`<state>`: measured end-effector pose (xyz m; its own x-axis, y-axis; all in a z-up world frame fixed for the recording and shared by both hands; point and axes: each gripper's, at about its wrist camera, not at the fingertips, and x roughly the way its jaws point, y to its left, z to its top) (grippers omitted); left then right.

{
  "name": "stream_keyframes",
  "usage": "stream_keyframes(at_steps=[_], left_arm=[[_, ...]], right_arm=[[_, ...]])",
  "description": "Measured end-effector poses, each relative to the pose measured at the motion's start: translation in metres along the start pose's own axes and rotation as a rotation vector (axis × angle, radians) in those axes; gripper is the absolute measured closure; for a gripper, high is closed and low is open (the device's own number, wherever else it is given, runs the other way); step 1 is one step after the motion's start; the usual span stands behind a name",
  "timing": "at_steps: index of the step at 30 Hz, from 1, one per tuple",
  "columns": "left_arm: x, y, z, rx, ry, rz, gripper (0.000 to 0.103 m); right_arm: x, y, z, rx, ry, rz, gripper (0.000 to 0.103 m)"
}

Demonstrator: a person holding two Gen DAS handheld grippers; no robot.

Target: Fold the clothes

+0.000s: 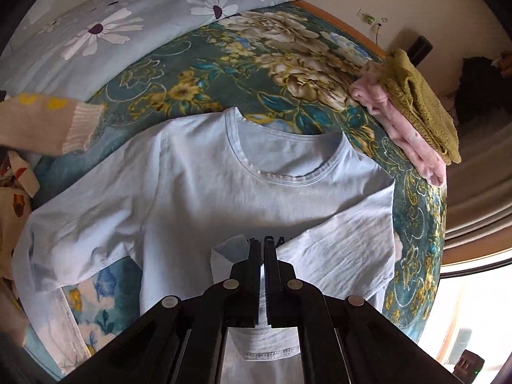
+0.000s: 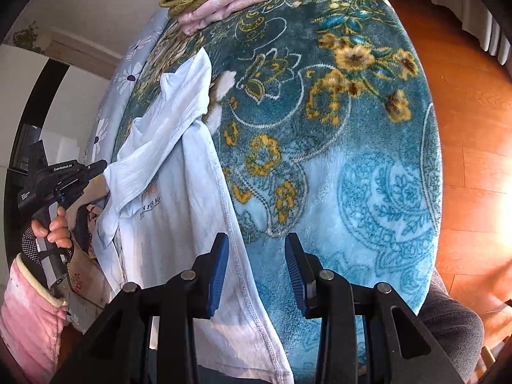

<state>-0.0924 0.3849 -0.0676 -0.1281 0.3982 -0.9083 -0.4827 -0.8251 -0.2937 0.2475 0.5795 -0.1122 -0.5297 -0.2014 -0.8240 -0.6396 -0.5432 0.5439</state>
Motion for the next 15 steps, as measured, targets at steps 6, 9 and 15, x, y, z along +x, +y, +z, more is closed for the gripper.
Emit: stream_keyframes(at_steps=[6,9,15], left_arm=[[-0.012,0.019,-0.019,-0.061,0.008,-0.036,0.1],[-0.018,0.03,-0.036,-0.093,0.018,-0.051,0.099],[-0.02,0.044,-0.067,-0.167,0.029,-0.087,0.098]], right_arm=[[0.03,0.014,-0.012,-0.049,0.108,0.007,0.066],[0.038,0.021,-0.016,-0.071,0.138,-0.013,0.076],[0.038,0.033,-0.023,-0.122,0.142,-0.063,0.101]])
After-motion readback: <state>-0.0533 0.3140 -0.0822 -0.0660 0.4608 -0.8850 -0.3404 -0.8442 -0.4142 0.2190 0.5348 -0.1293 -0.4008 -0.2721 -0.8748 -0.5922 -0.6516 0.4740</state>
